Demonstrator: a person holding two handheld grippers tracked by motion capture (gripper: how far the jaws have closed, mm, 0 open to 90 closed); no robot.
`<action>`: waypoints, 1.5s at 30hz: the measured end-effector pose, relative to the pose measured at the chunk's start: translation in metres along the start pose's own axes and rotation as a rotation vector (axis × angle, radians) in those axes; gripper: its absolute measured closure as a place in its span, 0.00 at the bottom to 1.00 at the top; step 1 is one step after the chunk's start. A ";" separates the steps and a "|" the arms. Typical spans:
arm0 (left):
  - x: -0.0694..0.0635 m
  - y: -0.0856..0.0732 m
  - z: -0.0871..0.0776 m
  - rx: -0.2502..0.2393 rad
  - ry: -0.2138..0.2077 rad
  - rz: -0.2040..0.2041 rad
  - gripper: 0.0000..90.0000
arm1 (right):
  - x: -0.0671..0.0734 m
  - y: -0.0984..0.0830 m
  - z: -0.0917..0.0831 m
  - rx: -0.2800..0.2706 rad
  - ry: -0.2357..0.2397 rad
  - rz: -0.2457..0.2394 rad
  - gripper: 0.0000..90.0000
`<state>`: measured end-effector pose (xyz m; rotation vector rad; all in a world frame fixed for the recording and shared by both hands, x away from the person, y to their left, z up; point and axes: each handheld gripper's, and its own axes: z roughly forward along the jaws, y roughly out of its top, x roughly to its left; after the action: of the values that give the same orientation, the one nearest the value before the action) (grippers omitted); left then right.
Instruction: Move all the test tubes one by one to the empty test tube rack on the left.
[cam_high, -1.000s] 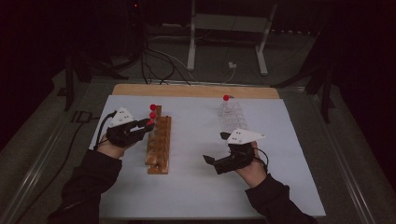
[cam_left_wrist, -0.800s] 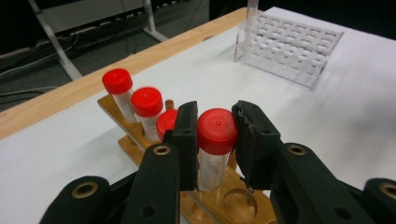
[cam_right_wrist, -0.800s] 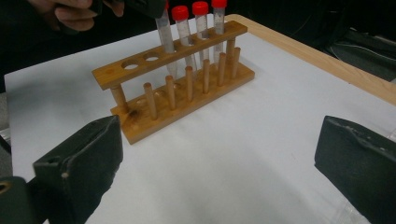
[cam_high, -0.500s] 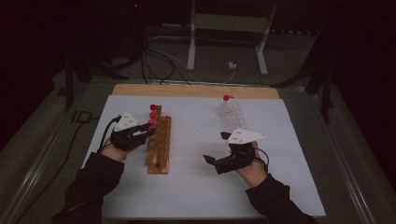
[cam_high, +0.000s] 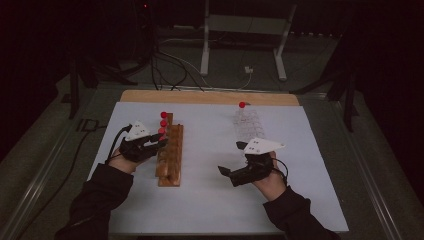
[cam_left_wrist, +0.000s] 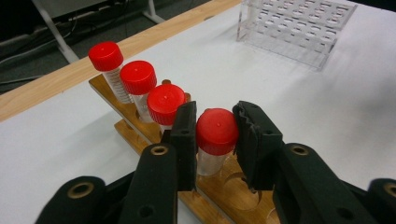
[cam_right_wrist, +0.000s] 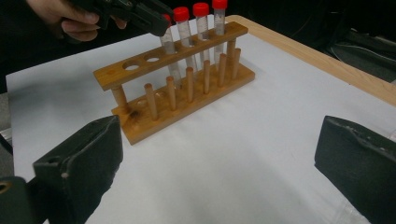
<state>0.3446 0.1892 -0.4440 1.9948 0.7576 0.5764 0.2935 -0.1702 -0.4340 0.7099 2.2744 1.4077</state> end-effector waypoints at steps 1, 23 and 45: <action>-0.001 0.001 -0.001 0.002 0.002 -0.006 0.67 | 0.000 0.000 0.000 -0.001 0.001 0.001 0.01; -0.028 -0.023 -0.040 -0.128 -0.163 -0.008 0.02 | -0.030 0.008 -0.009 -0.060 -0.074 -0.004 0.01; -0.026 -0.030 -0.049 -0.181 -0.166 -0.018 0.02 | -0.120 0.019 0.019 -0.031 -0.154 0.104 0.02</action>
<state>0.2862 0.2121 -0.4488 1.8409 0.5997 0.4459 0.4046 -0.2206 -0.4197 0.9055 2.1204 1.3805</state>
